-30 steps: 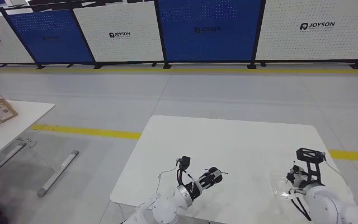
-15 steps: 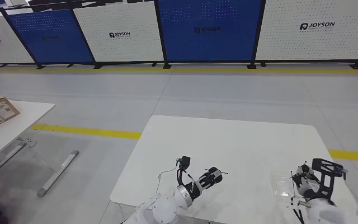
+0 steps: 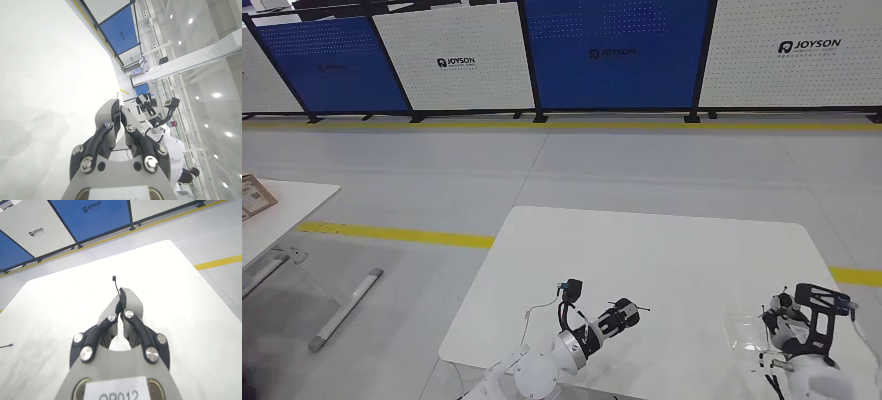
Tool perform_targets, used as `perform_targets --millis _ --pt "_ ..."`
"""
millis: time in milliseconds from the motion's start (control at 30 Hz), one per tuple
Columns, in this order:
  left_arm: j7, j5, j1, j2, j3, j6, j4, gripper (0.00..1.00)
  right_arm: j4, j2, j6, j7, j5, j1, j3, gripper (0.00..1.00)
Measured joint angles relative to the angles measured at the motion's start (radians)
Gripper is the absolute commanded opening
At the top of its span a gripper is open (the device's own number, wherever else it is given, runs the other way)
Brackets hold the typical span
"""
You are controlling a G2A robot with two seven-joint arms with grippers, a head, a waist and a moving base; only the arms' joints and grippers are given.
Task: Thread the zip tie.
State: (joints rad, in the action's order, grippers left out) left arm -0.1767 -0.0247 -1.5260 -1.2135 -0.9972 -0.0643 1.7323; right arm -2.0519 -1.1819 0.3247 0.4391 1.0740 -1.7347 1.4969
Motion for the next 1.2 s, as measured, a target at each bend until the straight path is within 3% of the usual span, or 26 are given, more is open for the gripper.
perform_targets --millis 100,333,767,867,1033,1200 --pt "0.0 0.0 0.0 0.0 0.0 0.0 0.0 0.0 -0.009 -0.008 -0.005 -0.055 -0.092 -0.015 -0.005 0.0" --pt "0.0 0.0 0.0 0.0 0.0 0.0 0.0 0.0 0.017 -0.023 0.016 -0.163 -0.193 -0.057 -0.017 0.0" --pt "0.0 0.0 0.0 0.0 0.0 0.0 0.0 0.0 0.017 -0.023 0.015 -0.164 -0.19 -0.056 -0.016 0.0" --pt "0.0 0.0 0.0 0.0 0.0 0.0 0.0 0.0 0.024 -0.026 0.008 -0.222 -0.184 -0.058 -0.022 0.0" --pt "0.0 0.0 0.0 0.0 0.0 0.0 0.0 0.0 0.039 -0.04 0.011 -0.402 -0.172 -0.093 -0.058 0.0" --pt "0.0 0.0 0.0 0.0 0.0 0.0 0.0 0.0 0.057 -0.043 -0.006 -0.446 -0.122 -0.107 -0.094 0.0"
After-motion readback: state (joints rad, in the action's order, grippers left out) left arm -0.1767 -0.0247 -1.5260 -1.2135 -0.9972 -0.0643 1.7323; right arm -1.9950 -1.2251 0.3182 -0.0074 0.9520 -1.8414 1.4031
